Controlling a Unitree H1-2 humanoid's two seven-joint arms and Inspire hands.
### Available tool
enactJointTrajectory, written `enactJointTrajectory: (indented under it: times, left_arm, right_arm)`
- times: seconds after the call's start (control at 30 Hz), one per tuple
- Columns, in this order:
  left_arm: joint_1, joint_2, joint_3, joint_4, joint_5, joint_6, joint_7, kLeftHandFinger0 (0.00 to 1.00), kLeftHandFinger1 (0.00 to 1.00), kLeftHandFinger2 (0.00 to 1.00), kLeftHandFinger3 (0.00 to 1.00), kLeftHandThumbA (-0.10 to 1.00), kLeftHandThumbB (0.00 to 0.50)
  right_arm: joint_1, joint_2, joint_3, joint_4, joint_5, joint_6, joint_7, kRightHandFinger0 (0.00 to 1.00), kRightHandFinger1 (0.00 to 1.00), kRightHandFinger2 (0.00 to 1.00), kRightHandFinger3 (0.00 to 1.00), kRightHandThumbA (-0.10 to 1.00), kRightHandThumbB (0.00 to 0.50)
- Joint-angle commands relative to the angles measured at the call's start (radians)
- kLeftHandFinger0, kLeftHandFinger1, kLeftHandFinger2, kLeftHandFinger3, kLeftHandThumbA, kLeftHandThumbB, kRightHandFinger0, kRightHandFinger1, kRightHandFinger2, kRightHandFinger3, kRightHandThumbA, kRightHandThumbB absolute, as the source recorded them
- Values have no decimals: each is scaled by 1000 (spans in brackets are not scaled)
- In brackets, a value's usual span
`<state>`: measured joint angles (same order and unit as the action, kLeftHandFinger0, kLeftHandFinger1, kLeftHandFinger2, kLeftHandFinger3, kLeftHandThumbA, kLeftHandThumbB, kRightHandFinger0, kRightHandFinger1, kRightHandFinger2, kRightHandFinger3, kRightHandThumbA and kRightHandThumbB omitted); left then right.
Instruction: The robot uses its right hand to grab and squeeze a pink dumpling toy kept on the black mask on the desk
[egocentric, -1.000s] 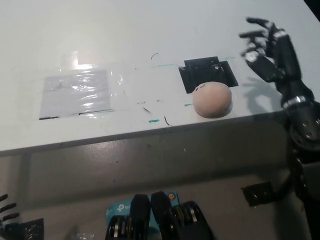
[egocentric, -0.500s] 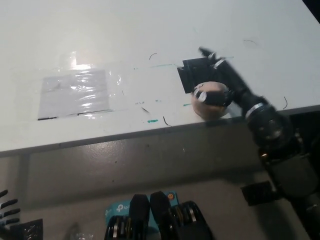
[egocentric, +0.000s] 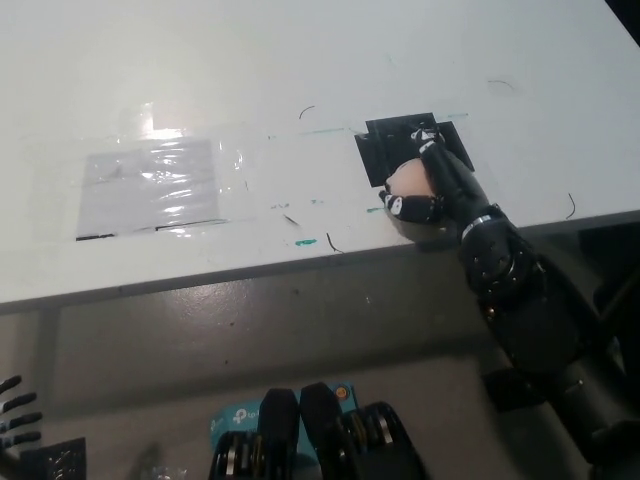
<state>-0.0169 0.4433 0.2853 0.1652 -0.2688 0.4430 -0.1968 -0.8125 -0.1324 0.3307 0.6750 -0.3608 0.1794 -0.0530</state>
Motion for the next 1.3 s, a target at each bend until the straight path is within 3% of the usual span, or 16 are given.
enactJointTrajectory:
  times: [0.0, 0.13, 0.2, 0.4, 0.43, 0.47, 0.53, 0.6, 0.63, 0.67, 0.7, 0.77, 0.8, 0.9, 1.1, 1.27]
  left_arm:
    - [-17, 27, 12, -20, -6, -2, -7, 684, 722, 806, 881, 1000, 97]
    - [-14, 31, 10, -22, -3, -13, -12, 680, 718, 798, 873, 1000, 111]
    - [-18, 34, 13, -22, -12, -12, -21, 680, 729, 802, 891, 1000, 109]
    - [-15, 30, 13, -39, -2, -2, -7, 678, 732, 827, 929, 1000, 103]
    - [-15, 28, 15, -39, -5, -1, -8, 686, 735, 831, 931, 1000, 114]
    - [-14, 28, 15, -38, -5, -4, -10, 697, 742, 836, 928, 1000, 117]
    - [-10, 34, 6, -42, 0, -8, -18, 700, 746, 853, 950, 1000, 115]
    - [-11, 33, 8, -42, -4, -3, -18, 710, 757, 875, 966, 1000, 120]
    - [-8, 37, 8, -41, -5, -9, -24, 712, 759, 879, 973, 1000, 126]
    - [-7, 38, 8, -41, -5, -9, -25, 713, 759, 880, 975, 1000, 126]
    - [-8, 37, 7, -42, -2, -8, -22, 695, 750, 875, 974, 1000, 122]
    - [-6, 31, 8, -57, 4, 0, -9, 679, 733, 858, 957, 1000, 109]
    - [-6, 31, 8, -57, 3, 1, -8, 676, 732, 855, 957, 1000, 109]
    - [1, 33, 7, -59, 7, -12, -12, 693, 744, 852, 953, 1000, 98]
    - [-3, 24, 17, -46, -9, -9, -11, 704, 740, 826, 928, 1000, 126]
    - [-4, 23, 15, -41, -3, -20, -9, 698, 724, 817, 904, 1000, 126]
  right_arm:
    - [-51, 5, 30, 88, -61, -93, -47, 1000, 1000, 1000, 1000, 609, 477]
    - [-63, -5, 35, 157, -60, -124, -39, 1000, 1000, 1000, 1000, 401, 416]
    - [-73, -21, 74, 154, -90, -52, 48, 1000, 1000, 1000, 1000, 294, 321]
    - [-63, -56, 166, 124, -143, 0, 148, 1000, 1000, 1000, 1000, 70, 291]
    - [-66, -70, 201, 123, -168, -6, 171, 614, 936, 1000, 1000, -58, 142]
    - [-67, -82, 226, 124, -184, -32, 180, 260, 437, 805, 1000, -98, 35]
    - [-56, -91, 240, 117, -185, -52, 170, 5, 127, 562, 1000, -100, 0]
    - [-42, -96, 265, 90, -212, -63, 136, 0, 1, 419, 1000, -100, 0]
    - [-31, -94, 278, 88, -250, -119, 33, 0, 0, 180, 642, -100, 0]
    - [-29, -94, 280, 87, -255, -125, 21, 0, 14, 175, 517, -100, 0]
    - [-18, -93, 275, 82, -272, -164, -60, 0, 1, 43, 224, -100, 0]
    - [6, -77, 237, 74, -285, -240, -241, 0, 169, 348, 107, -100, 1]
    - [7, -76, 235, 78, -294, -260, -270, 0, 238, 539, 181, -100, 0]
    - [12, -70, 211, 108, -302, -454, -476, 0, 78, 390, 126, -100, 158]
    - [6, -75, 143, 51, -298, -561, -635, 0, 29, 384, 307, -100, 198]
    - [-11, -95, 90, -47, -309, -593, -682, 0, 202, 715, 395, -100, 153]
